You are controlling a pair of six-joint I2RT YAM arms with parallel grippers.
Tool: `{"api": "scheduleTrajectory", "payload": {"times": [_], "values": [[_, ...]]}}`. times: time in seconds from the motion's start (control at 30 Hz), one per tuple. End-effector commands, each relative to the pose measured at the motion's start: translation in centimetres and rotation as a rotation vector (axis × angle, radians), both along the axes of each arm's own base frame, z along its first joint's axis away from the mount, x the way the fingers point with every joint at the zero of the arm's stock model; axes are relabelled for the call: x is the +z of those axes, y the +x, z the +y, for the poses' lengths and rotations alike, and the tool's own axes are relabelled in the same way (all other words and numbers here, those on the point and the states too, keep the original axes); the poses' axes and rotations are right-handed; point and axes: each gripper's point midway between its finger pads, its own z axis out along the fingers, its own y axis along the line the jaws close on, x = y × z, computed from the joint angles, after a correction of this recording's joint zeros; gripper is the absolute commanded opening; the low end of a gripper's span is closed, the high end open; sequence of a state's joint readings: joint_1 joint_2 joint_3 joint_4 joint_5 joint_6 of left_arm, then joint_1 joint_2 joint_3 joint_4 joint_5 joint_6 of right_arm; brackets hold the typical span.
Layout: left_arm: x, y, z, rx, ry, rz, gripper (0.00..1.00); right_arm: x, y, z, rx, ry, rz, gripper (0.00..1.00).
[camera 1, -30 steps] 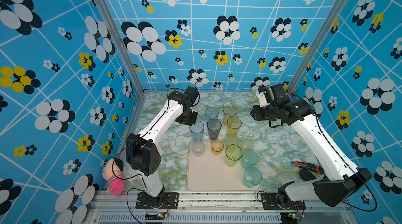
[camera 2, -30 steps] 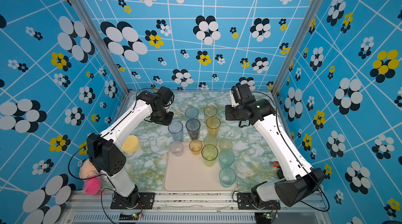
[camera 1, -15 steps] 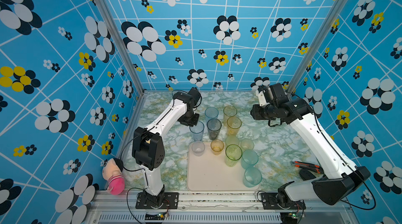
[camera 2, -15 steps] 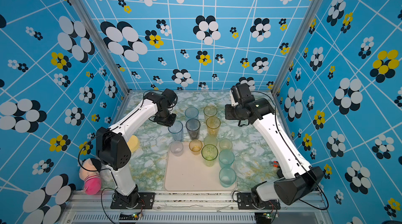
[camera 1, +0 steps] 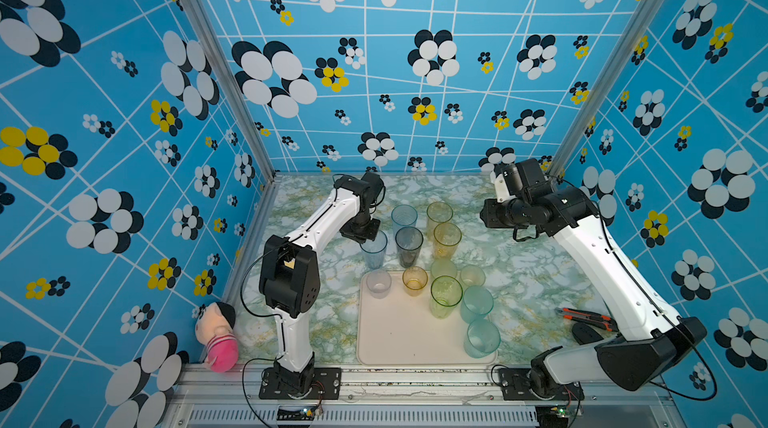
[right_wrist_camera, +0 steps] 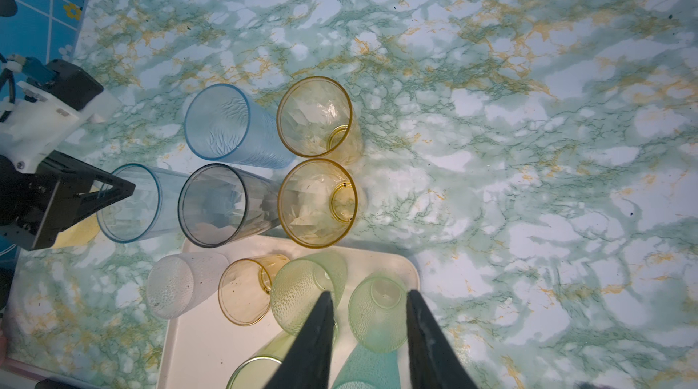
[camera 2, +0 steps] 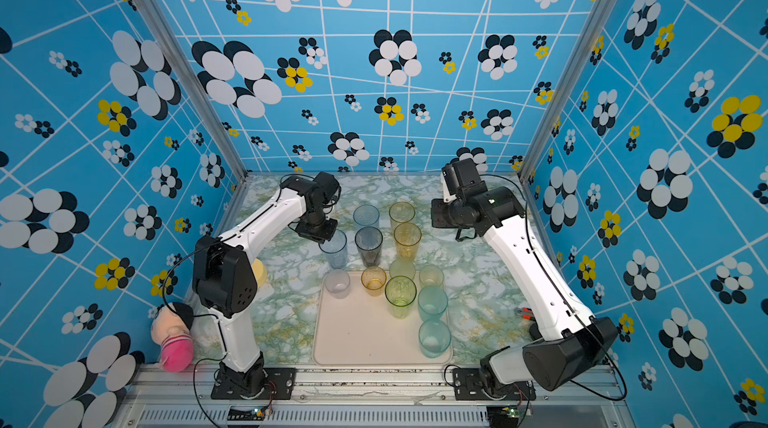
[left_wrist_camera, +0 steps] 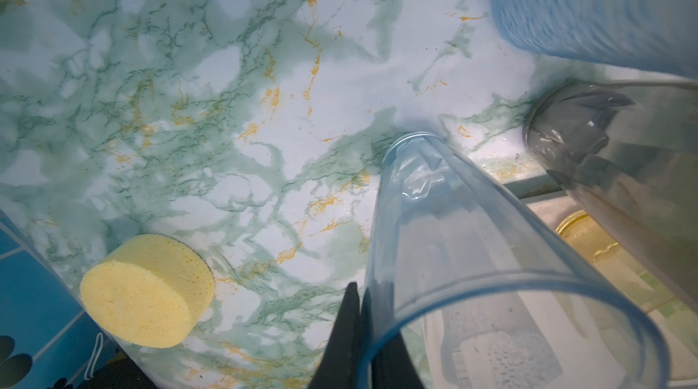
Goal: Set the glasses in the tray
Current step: 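Close the left gripper on the pale blue cup, then lift the pale blue cup and carry it over the tray with the left gripper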
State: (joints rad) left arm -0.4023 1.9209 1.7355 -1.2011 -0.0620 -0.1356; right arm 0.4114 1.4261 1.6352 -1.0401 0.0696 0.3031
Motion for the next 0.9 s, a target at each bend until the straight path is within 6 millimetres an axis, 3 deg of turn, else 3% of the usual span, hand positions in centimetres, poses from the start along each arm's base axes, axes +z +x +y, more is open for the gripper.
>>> {"api": "scheduleTrajectory", "payload": {"times": [0.0,0.07,0.2,0.33,0.43,0.53,0.67,0.87], "values": [[3.5,1.0,1.3,0.009,0.015,-0.103,0.05,0.7,0.3,-0.3,-0.017,-0.001,-0.014,0.35],[4.9,1.4,1.8,0.016,0.025,-0.147,0.05,0.7,0.3,-0.3,-0.016,0.001,-0.016,0.35],[10.0,1.1,2.9,0.033,0.025,-0.247,0.05,1.0,0.3,-0.1,-0.011,0.010,-0.025,0.35],[14.2,-1.3,2.9,0.018,0.007,-0.283,0.05,1.1,0.2,-0.1,-0.005,0.017,-0.032,0.34],[15.8,-4.4,2.4,-0.019,0.029,-0.297,0.06,0.9,-0.1,-0.1,-0.001,0.018,-0.028,0.35],[16.1,-8.1,0.3,-0.096,0.039,-0.299,0.06,0.4,-0.3,-0.4,-0.004,0.005,-0.021,0.35],[15.1,-12.9,-2.1,-0.168,0.048,-0.241,0.06,0.1,-0.4,-0.7,-0.005,-0.001,-0.011,0.35],[11.2,-17.5,-5.9,-0.217,0.017,-0.159,0.06,0.3,-0.5,-0.8,-0.002,0.005,-0.015,0.35]]}}
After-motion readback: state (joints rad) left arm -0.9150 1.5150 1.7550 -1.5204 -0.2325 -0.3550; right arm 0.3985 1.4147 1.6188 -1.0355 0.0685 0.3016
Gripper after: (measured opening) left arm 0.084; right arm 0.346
